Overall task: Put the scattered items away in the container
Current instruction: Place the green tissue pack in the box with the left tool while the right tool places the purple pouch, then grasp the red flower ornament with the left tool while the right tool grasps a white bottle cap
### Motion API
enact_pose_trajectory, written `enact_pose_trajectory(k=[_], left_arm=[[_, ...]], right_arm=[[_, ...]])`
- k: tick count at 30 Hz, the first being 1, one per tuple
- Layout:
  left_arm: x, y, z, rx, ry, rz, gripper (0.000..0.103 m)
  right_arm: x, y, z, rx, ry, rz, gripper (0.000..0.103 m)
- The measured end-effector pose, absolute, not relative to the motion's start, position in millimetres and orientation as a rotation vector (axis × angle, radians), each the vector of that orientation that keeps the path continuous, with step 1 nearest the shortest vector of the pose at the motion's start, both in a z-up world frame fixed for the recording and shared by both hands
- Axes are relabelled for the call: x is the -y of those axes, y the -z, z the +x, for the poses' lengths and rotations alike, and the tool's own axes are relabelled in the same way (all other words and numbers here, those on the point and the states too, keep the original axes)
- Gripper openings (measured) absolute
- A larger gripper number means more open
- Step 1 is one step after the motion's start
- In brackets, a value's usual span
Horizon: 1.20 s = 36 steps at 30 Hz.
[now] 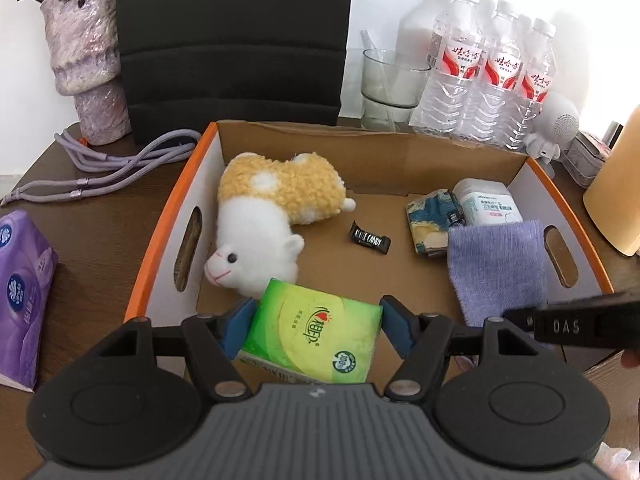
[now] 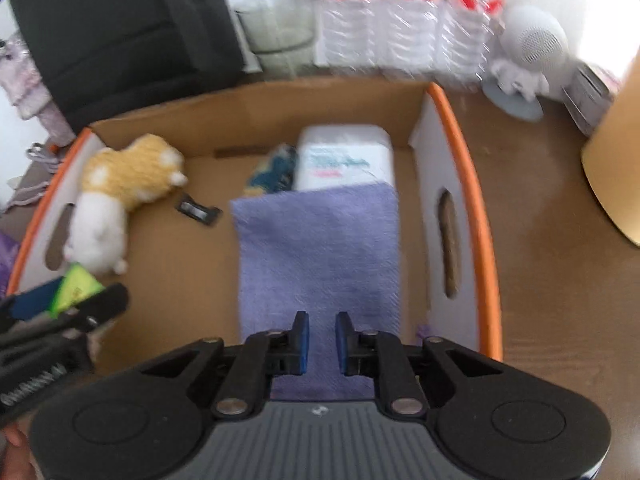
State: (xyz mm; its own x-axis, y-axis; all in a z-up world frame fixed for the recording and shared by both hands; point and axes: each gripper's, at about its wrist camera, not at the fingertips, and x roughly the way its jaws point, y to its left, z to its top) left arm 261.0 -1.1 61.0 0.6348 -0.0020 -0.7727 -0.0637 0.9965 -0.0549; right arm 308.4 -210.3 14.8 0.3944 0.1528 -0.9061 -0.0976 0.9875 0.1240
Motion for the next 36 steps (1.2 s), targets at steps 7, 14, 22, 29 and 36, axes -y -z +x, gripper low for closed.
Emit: enact_pose_trajectory(k=[7, 14, 22, 29, 36], left_arm=[[29, -60, 271, -0.906, 0.053, -0.077, 0.076], [10, -79, 271, -0.879, 0.079, -0.132, 0.088], [-27, -72, 242, -0.868, 0.018, -0.113, 0.097], [-21, -58, 224, -0.823, 0.034, 0.022, 0.097], [-27, -70, 203, -0.742, 0.021, 0.006, 0.097]], right_arm=[[221, -23, 310, -1.171, -0.171, 0.116, 0.036], [233, -45, 315, -1.127, -0.167, 0.133, 0.051], [234, -38, 295, -1.142, -0.223, 0.082, 0.054], [231, -35, 268, -1.118, -0.252, 0.11, 0.058], [230, -47, 249, -1.039, -0.2, 0.127, 0.064]])
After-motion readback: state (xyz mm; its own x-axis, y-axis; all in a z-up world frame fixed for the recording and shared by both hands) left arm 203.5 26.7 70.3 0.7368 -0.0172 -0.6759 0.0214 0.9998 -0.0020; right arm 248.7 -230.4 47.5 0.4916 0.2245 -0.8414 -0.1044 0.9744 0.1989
